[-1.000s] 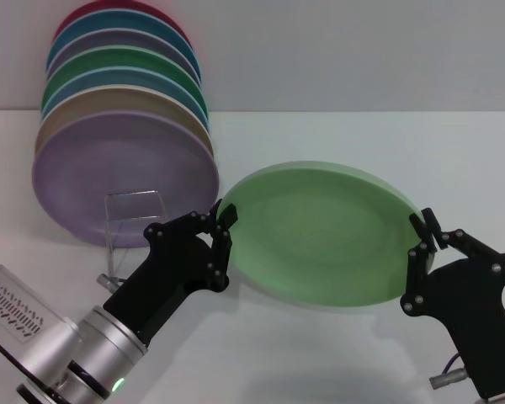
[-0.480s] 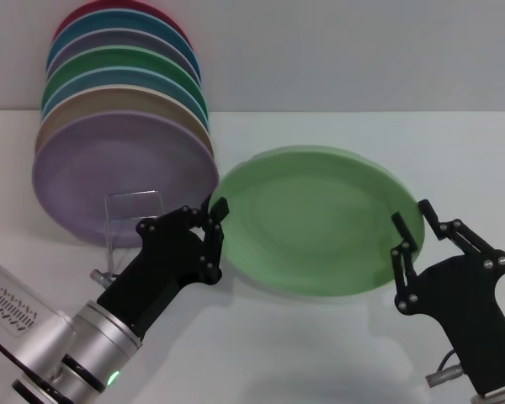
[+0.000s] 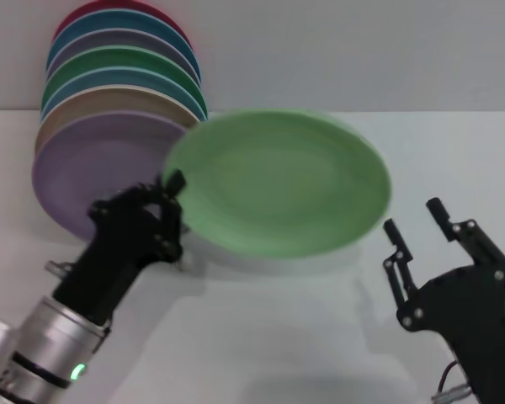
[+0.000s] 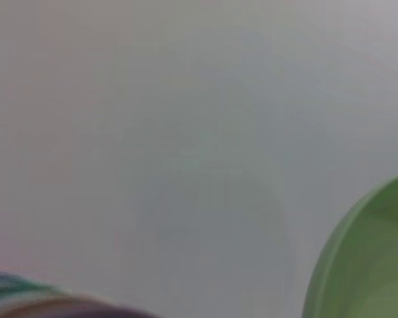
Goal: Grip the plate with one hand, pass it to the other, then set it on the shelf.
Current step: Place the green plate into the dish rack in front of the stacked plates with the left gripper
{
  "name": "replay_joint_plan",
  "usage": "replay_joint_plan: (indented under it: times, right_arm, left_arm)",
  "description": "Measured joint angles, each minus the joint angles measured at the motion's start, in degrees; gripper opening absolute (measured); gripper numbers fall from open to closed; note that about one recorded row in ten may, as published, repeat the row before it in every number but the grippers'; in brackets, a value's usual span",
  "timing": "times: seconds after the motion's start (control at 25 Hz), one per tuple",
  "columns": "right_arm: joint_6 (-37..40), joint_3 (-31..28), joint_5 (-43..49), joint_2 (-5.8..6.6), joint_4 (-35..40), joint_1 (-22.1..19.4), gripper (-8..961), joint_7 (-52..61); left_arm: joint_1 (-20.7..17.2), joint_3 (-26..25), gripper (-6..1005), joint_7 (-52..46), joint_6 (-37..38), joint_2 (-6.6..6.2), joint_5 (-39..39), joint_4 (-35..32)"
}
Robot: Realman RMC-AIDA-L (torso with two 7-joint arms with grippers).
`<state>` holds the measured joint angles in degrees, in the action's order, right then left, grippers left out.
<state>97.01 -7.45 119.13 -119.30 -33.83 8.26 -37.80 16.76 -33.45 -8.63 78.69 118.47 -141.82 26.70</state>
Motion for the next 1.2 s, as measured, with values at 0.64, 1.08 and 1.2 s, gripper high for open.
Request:
replay_joint_plan:
  times: [0.64, 1.08, 1.2]
  right_arm:
    - [-0.43, 1.19, -1.85, -0.13, 2.05, 1.55, 397, 2.01]
    - [-1.71, -0.37, -3.0, -0.24, 2.38, 1.76, 397, 2.12]
    - [-1.74, -0.6, -3.01, -0.24, 2.38, 1.73, 397, 2.12]
  left_arm:
    - [-1.69, -11.79, 44, 0.03, 10.29, -0.51, -0.32, -6.3]
    - [-0.48, -13.09, 45, 0.54, 13.15, -0.86, -0.3, -13.82]
    - [0.3, -12.94, 45, 0.55, 13.87, -0.75, -0.3, -16.22]
